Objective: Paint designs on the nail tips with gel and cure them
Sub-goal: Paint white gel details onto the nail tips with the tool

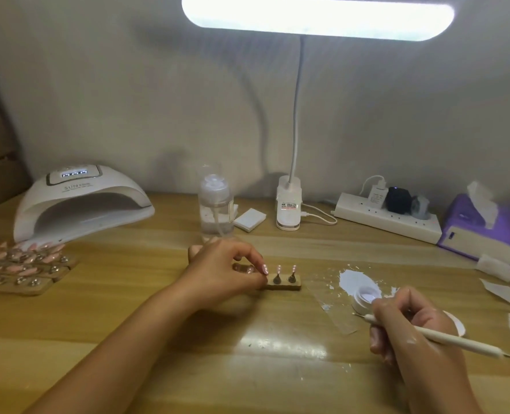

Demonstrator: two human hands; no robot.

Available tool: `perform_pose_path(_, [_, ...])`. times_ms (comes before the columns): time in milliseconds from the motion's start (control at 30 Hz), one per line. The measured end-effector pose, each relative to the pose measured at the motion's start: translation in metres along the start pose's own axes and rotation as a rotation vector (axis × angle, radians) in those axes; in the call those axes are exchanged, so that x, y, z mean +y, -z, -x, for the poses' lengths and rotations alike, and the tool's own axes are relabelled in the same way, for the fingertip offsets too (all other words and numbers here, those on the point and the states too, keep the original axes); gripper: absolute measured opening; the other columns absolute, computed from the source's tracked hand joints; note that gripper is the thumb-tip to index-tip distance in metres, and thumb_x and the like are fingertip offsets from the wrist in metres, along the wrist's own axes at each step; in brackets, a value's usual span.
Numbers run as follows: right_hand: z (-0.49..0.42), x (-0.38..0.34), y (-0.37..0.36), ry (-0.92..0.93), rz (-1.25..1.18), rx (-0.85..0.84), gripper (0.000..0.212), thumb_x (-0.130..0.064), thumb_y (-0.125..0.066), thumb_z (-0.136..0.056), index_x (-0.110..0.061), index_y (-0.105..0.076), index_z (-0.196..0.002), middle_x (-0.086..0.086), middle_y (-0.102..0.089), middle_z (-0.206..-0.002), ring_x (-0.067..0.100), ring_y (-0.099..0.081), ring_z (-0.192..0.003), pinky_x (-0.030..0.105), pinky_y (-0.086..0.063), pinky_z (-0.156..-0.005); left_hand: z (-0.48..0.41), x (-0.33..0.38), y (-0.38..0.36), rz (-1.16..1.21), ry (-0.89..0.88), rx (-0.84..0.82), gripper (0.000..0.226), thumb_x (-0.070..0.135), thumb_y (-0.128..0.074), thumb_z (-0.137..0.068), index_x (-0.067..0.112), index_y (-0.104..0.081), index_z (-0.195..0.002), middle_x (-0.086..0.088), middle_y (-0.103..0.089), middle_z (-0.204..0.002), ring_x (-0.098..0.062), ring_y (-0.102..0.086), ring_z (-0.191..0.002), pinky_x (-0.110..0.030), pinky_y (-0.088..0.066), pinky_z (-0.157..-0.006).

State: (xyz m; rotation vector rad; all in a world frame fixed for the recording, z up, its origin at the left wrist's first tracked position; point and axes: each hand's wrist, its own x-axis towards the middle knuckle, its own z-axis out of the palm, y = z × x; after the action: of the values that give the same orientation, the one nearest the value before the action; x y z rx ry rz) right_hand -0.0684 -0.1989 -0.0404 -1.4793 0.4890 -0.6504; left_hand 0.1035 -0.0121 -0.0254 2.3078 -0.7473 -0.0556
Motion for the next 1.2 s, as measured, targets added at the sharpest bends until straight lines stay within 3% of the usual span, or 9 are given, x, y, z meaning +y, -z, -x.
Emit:
perform_pose_path(200, [-0.001,0.001,0.001,-0.004,0.018,-0.013,0.037,0.000,-0.060,-0.093,-0.004,-0.039,-0.063,0.016,-0.047,-0.039,0.011,-0.035,-0.030,0.013,-0.029,-0.033,-0.002,-0.005,0.005,-0.076,-0.033,-0.082,0.018,0.052,-0.075,-0.073,0.046,-0.066,-0.088,0.025,-0.064,-0.101,0.005,-0.051,-0.101,-0.029,-0.024,-0.089])
perform_pose_path(300, [0.001,0.002,0.002,-0.004,0.019,-0.024,0.036,0.000,-0.061,-0.093,-0.003,-0.040,-0.064,0.017,-0.048,-0.040,0.012,-0.035,-0.031,0.013,-0.029,-0.034,-0.002,-0.011,0.015,-0.233,-0.051,-0.197,0.040,0.060,-0.074,-0.069,0.044,-0.061,-0.104,0.024,-0.057,-0.104,0.002,-0.050,-0.101,-0.027,-0.037,-0.090])
perform_pose_path(367, [0.002,0.002,0.002,0.013,0.031,-0.028,0.034,-0.005,-0.064,-0.092,-0.002,-0.043,-0.065,0.017,-0.051,-0.041,0.012,-0.036,-0.030,0.013,-0.030,-0.034,-0.002,-0.013,0.019,-0.218,-0.071,-0.205,0.033,0.053,-0.076,-0.072,0.040,-0.065,-0.100,0.020,-0.058,-0.098,0.002,-0.054,-0.093,-0.025,-0.046,-0.082])
perform_pose_path(600, [0.007,0.000,-0.002,0.127,0.148,-0.030,0.025,-0.032,-0.074,-0.080,-0.019,-0.054,-0.072,0.009,-0.058,-0.046,0.008,-0.046,-0.037,0.013,-0.038,-0.043,0.005,-0.009,0.014,-0.272,-0.383,0.093,0.017,0.035,-0.072,-0.076,0.035,-0.066,-0.092,0.022,-0.060,-0.088,-0.002,-0.050,-0.086,-0.023,-0.046,-0.074])
perform_pose_path(700, [0.009,0.000,-0.005,0.286,0.249,-0.035,0.010,-0.037,-0.070,-0.078,-0.036,-0.062,-0.083,0.000,-0.070,-0.071,0.006,-0.061,-0.055,0.016,-0.048,-0.053,0.008,0.000,0.011,-0.242,-0.449,0.144,0.017,0.036,-0.072,-0.077,0.035,-0.067,-0.093,0.023,-0.059,-0.088,0.000,-0.048,-0.086,-0.016,-0.042,-0.072])
perform_pose_path(800, [0.009,0.000,-0.005,0.412,0.344,-0.017,0.017,-0.043,-0.053,-0.086,-0.050,-0.064,-0.097,-0.016,-0.073,-0.090,0.006,-0.067,-0.072,0.015,-0.050,-0.062,0.011,0.009,0.008,-0.196,-0.490,0.156,0.017,0.033,-0.074,-0.077,0.035,-0.067,-0.093,0.024,-0.056,-0.085,0.000,-0.048,-0.085,-0.016,-0.042,-0.071])
perform_pose_path(967, [0.001,0.008,0.005,0.662,0.758,0.028,0.033,-0.019,-0.072,-0.089,-0.019,-0.063,-0.121,-0.006,-0.064,-0.100,0.017,-0.057,-0.085,0.031,-0.046,-0.071,0.017,0.026,0.002,-0.112,-0.528,0.135,0.017,0.031,-0.074,-0.076,0.034,-0.068,-0.092,0.029,-0.050,-0.079,-0.002,-0.049,-0.084,-0.012,-0.037,-0.071])
perform_pose_path(1067, [-0.001,0.006,0.008,0.626,0.808,-0.035,0.043,-0.016,-0.084,-0.078,-0.021,-0.066,-0.117,-0.010,-0.064,-0.100,0.014,-0.055,-0.090,0.028,-0.043,-0.073,0.021,0.033,-0.004,-0.071,-0.541,0.118,0.016,0.031,-0.073,-0.077,0.034,-0.068,-0.092,0.026,-0.052,-0.079,-0.004,-0.050,-0.086,-0.011,-0.036,-0.073])
perform_pose_path(1200, [-0.003,0.000,0.017,0.635,0.776,-0.126,0.031,-0.023,-0.084,-0.078,-0.027,-0.071,-0.106,-0.020,-0.064,-0.096,0.005,-0.055,-0.094,0.032,-0.047,-0.076,0.025,0.038,-0.013,-0.017,-0.532,0.127,0.018,0.031,-0.074,-0.076,0.035,-0.068,-0.092,0.021,-0.057,-0.082,-0.007,-0.051,-0.087,-0.014,-0.038,-0.075])
